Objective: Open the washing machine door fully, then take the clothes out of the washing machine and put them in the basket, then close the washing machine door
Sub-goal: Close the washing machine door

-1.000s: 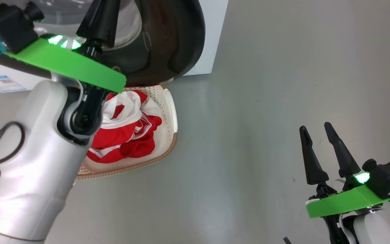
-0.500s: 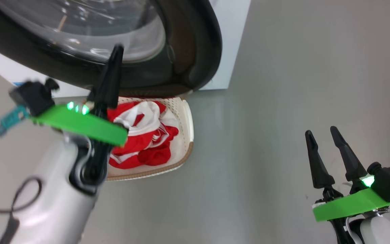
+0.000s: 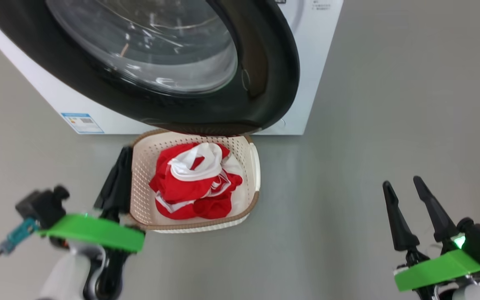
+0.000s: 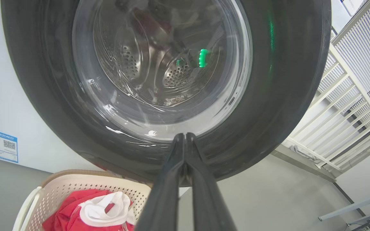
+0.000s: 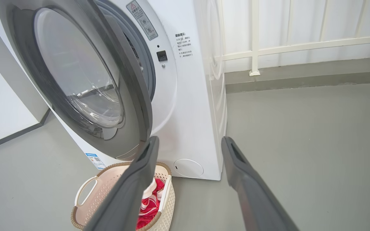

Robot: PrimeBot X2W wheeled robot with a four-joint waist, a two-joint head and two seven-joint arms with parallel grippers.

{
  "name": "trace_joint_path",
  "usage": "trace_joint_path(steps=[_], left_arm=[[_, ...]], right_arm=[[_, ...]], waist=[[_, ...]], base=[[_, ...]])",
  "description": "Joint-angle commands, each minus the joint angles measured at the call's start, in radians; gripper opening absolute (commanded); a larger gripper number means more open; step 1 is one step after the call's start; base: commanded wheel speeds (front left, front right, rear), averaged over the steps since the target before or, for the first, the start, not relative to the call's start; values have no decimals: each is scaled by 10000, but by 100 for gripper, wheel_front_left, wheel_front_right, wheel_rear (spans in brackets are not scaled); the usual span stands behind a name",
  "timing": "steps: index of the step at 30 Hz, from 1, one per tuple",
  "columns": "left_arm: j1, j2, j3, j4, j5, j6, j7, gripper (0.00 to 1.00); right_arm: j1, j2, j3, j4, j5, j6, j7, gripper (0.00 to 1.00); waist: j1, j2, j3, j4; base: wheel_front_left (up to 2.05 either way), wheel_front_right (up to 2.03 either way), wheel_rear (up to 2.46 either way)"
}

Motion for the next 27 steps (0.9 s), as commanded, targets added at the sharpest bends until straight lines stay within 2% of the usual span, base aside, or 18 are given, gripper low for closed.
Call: trace_joint_path(steps=[1, 4, 9, 11, 13, 15, 17, 18, 27], left_arm=[[207, 250, 474, -228, 202, -58, -76, 8], [798, 241, 799, -206, 459, -58, -76, 20], [1624, 218, 1208, -197, 868, -58, -76, 33], [1905, 217, 1305, -195, 1038, -58, -76, 44], [2159, 204, 1407, -219, 1133, -58, -76, 49], [2403, 183, 1608, -286, 1208, -58, -76, 78], [2640, 201, 1755, -381, 1414, -58, -76, 96], [2751, 199, 1826, -426, 1506, -58, -76, 100], [3495, 201, 2443, -826, 2581, -58, -76, 100]], right_arm=[[179, -186, 142, -181, -15, 63, -65, 100], [326, -222, 110, -136, 7, 63, -65, 100], [645, -292, -19, -76, 51, 63, -65, 100], [786, -309, -77, -53, 49, 63, -65, 100], [912, -321, -131, -48, 54, 63, -65, 100], [1026, -330, -191, -56, 56, 63, -65, 100], [1133, -333, -260, -79, 57, 63, -65, 100], [1185, -334, -296, -92, 58, 63, -65, 100], [1559, -335, -608, -185, 53, 63, -65, 100]], waist=[[0, 0, -215, 149], [0, 0, -392, 189], [0, 0, -703, 250], [0, 0, -823, 265], [0, 0, -926, 263], [0, 0, -1028, 258], [0, 0, -1116, 248], [0, 0, -1159, 247], [0, 0, -1462, 198]], base=[[0, 0, 0], [0, 0, 0], [0, 0, 0], [0, 0, 0], [0, 0, 0], [0, 0, 0], [0, 0, 0], [0, 0, 0], [0, 0, 0]])
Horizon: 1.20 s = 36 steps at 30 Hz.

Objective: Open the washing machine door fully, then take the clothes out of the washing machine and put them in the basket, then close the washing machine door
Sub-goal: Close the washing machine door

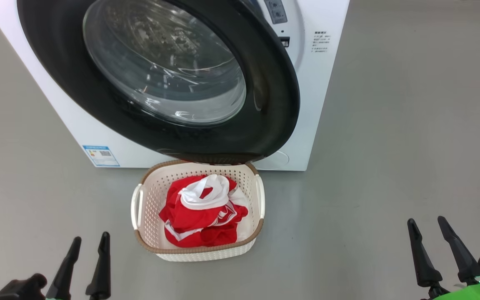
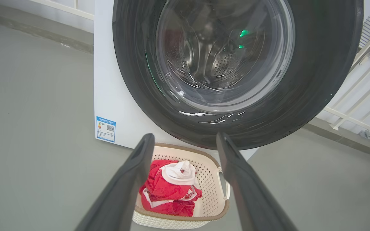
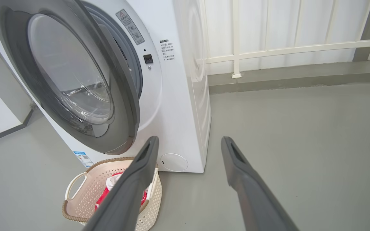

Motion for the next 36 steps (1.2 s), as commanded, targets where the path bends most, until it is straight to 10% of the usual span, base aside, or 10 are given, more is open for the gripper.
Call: trace_joint_path(steps=[1, 13, 29, 30, 32, 36], left_arm=[[-89, 204, 409, -298, 165, -56, -80, 100], [708, -374, 1379, -1133, 3130, -56, -80, 100], [693, -734, 1611, -1183, 3485, -56, -80, 100], [634, -782, 1545, -1195, 3498, -56, -80, 100], [560, -846, 1439, -1184, 3500, -56, -80, 100], [394, -988, 1184, -1130, 3455, -56, -80, 100]], right_arm=[[19, -208, 149, -284, 31, 63, -65, 100], [348, -146, -153, -426, 26, 63, -65, 100], [113, -52, -92, -430, 23, 63, -65, 100], [-4, -37, 1, -426, 54, 63, -65, 41], [-201, -32, 172, -373, 72, 63, -65, 0], [-838, -12, 665, -235, 104, 63, -65, 0]], waist=[[0, 0, -41, -29], [0, 0, -195, -120], [0, 0, -16, 1], [0, 0, 55, 106], [0, 0, 128, 229], [0, 0, 317, 528]], base=[[0, 0, 0], [0, 0, 0], [0, 0, 0], [0, 0, 0], [0, 0, 0], [0, 0, 0]])
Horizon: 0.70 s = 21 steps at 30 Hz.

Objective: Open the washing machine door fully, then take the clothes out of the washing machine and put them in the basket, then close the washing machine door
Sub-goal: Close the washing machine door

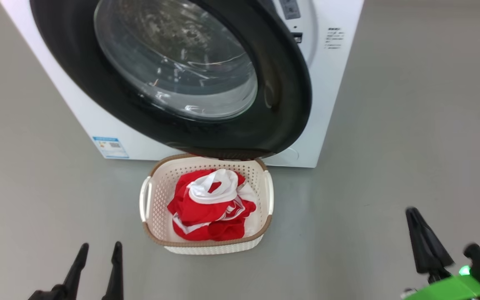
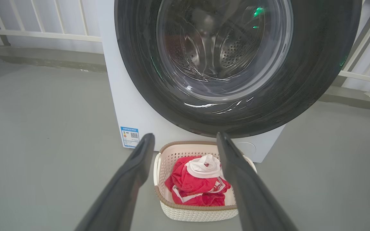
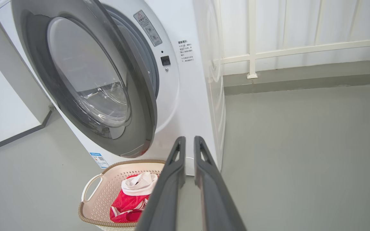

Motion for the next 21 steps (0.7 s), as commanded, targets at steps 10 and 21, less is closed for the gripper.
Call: trace_joint_path(steps=[10, 21], left_arm=[[-945, -163, -219, -159, -162, -54, -78, 100], [-1592, -196, -1069, -109, -685, -54, -78, 100]], right_arm=[[-2664, -310, 1579, 233, 64, 63, -65, 0], [-4876, -771, 2073, 809, 143, 63, -65, 0]], waist=[[0, 0, 844, 1080], [0, 0, 1835, 2106]], base=[[0, 0, 0], [0, 0, 0]])
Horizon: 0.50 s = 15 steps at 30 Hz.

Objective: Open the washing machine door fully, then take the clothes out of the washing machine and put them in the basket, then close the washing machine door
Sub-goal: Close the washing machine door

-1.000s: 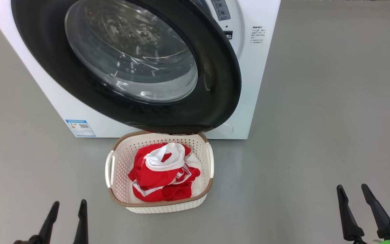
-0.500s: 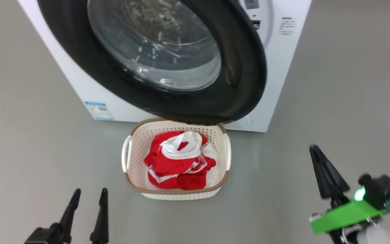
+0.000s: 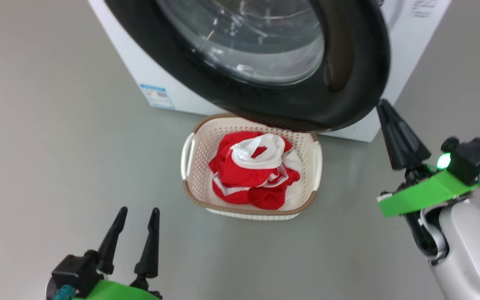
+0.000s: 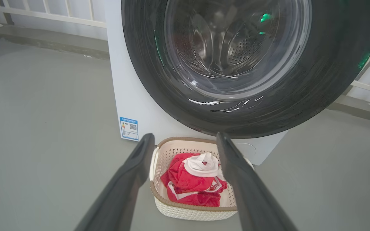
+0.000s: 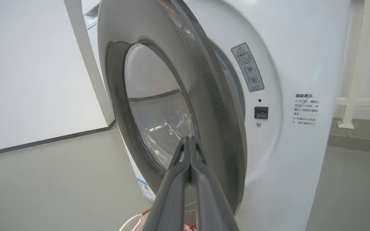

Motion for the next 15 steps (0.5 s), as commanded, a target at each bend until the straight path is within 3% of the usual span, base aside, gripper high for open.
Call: trace_joint_path(steps=[1, 15], left_arm=[[-302, 109, 246, -208, -77, -54, -80, 100], [-1148, 107, -287, -322, -625, -54, -80, 100]], right_arm=[[-326, -65, 199, -145, 60, 63, -63, 0], [-2051, -549, -235, 295, 159, 63, -63, 0]], waist=[[0, 0, 520, 485], [0, 0, 1832, 1068]], base=[[0, 0, 0], [0, 0, 0]])
